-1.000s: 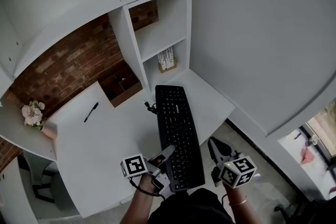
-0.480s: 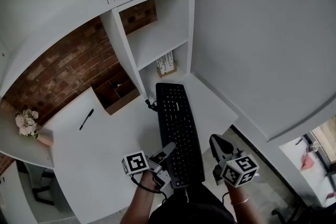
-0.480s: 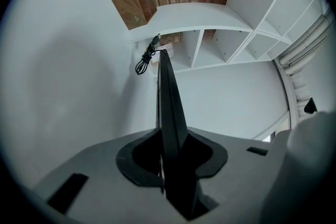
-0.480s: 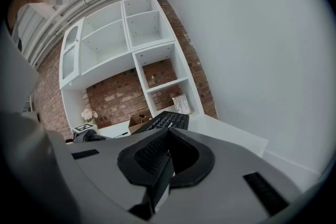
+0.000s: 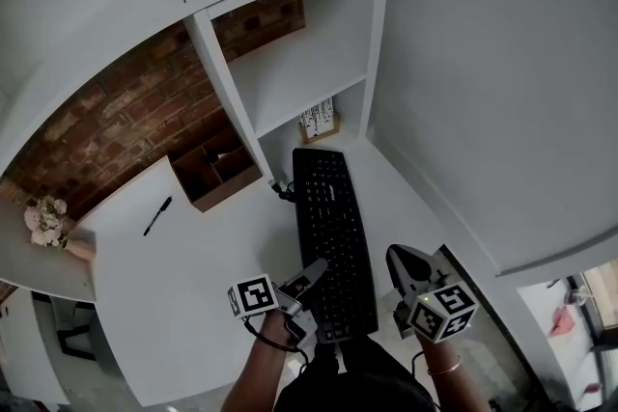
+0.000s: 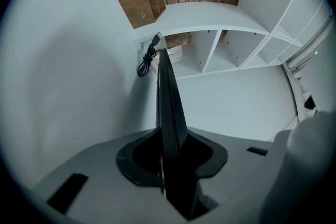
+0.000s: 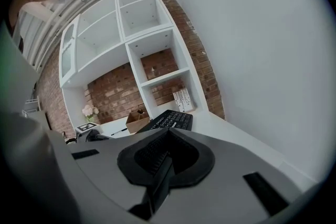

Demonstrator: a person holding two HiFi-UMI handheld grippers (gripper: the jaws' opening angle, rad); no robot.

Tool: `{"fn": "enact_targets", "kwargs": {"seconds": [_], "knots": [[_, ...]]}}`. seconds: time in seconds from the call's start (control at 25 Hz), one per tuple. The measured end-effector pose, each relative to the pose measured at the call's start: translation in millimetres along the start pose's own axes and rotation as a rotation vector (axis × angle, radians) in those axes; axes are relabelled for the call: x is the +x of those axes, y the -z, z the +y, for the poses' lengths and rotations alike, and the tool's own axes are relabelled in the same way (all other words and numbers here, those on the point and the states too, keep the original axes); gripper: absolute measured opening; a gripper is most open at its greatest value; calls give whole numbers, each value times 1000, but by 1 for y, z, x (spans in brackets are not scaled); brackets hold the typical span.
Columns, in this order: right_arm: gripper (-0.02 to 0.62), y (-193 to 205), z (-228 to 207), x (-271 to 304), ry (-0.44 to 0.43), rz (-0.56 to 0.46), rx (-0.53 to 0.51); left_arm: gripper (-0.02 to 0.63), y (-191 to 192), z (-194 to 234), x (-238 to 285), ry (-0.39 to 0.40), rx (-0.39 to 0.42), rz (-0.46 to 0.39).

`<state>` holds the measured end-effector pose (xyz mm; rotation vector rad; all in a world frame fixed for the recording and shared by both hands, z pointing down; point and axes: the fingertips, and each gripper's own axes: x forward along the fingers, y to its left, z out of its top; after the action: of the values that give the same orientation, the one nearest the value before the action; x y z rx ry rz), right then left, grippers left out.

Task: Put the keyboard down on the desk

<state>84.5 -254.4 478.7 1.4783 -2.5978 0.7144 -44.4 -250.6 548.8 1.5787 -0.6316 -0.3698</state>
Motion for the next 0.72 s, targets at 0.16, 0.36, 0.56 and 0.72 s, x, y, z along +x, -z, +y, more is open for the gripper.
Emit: {"fn": "enact_targets", "kwargs": {"seconds": [0.16, 0.36, 0.56, 0.72], "knots": [[5, 1, -5, 16, -29, 32, -14, 104, -6, 6, 11, -22, 7, 1], [5, 2, -12, 29, -55, 55, -13, 104, -8, 11, 24, -36, 17, 4], [5, 4, -18, 35, -71, 70, 1, 104, -10, 21, 29, -72, 89, 24], [5, 8, -21, 37, -78, 88, -5, 103, -10, 26, 31, -56, 73, 21]]}}
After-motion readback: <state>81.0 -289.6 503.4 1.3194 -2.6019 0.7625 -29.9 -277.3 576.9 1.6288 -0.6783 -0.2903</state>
